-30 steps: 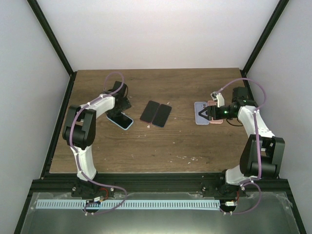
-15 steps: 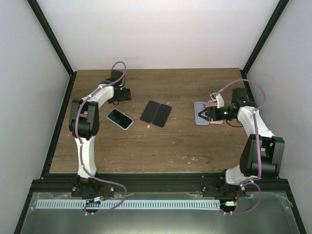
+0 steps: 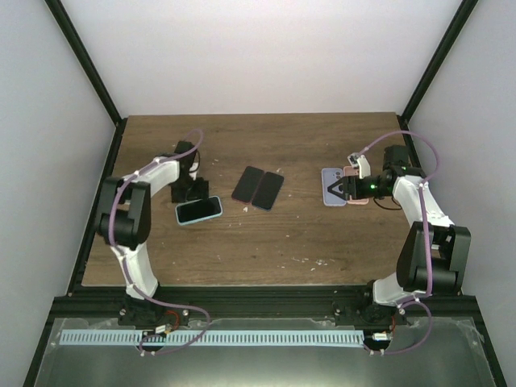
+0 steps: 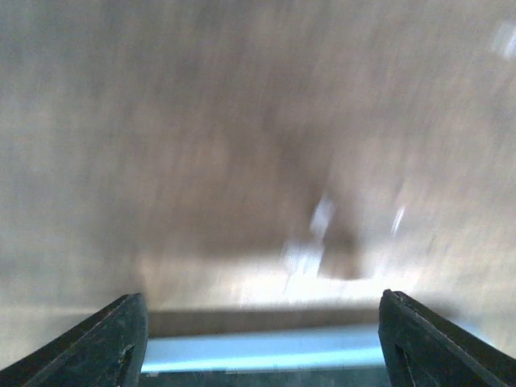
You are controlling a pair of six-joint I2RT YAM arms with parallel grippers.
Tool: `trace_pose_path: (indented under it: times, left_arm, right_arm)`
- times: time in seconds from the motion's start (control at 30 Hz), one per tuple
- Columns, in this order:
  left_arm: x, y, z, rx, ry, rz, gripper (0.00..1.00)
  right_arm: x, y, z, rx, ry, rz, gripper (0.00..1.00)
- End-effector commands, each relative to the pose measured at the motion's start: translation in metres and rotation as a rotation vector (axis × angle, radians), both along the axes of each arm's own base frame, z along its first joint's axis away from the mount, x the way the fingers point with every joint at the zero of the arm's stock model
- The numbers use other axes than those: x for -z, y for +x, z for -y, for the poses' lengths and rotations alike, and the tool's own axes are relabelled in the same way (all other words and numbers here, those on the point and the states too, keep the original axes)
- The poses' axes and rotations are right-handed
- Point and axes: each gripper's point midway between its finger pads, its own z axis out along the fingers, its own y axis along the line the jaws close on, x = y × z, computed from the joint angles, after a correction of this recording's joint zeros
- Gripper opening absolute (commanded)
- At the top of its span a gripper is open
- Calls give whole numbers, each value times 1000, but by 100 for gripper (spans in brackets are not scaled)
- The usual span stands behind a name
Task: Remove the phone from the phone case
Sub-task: Adjust the phone at the center of the board.
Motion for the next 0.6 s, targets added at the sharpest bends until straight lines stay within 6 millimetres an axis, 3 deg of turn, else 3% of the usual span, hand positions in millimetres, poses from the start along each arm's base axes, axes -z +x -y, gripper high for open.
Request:
trace_pose_path:
  times: [0.0, 0.2, 0.3, 0.37, 0.57]
  left_arm:
    - [-10, -71, -8, -54, -21, -71, 80]
    - [-3, -144, 22, -10, -168, -107, 81]
    - [-5, -164, 32, 34, -161, -110, 82]
    - [-14, -159, 31, 42, -114, -58, 84]
    - [-49, -103, 14, 98, 62, 138, 95]
  right_arm:
    - [-4, 2, -4, -23, 20, 22, 62]
    - [-4, 2, -6, -31, 42, 10, 62]
    - [-6, 2, -7, -34, 40, 15, 62]
    - [-8, 1, -7, -34, 39, 23, 62]
    - [-31, -1, -7, -57, 11, 112, 62]
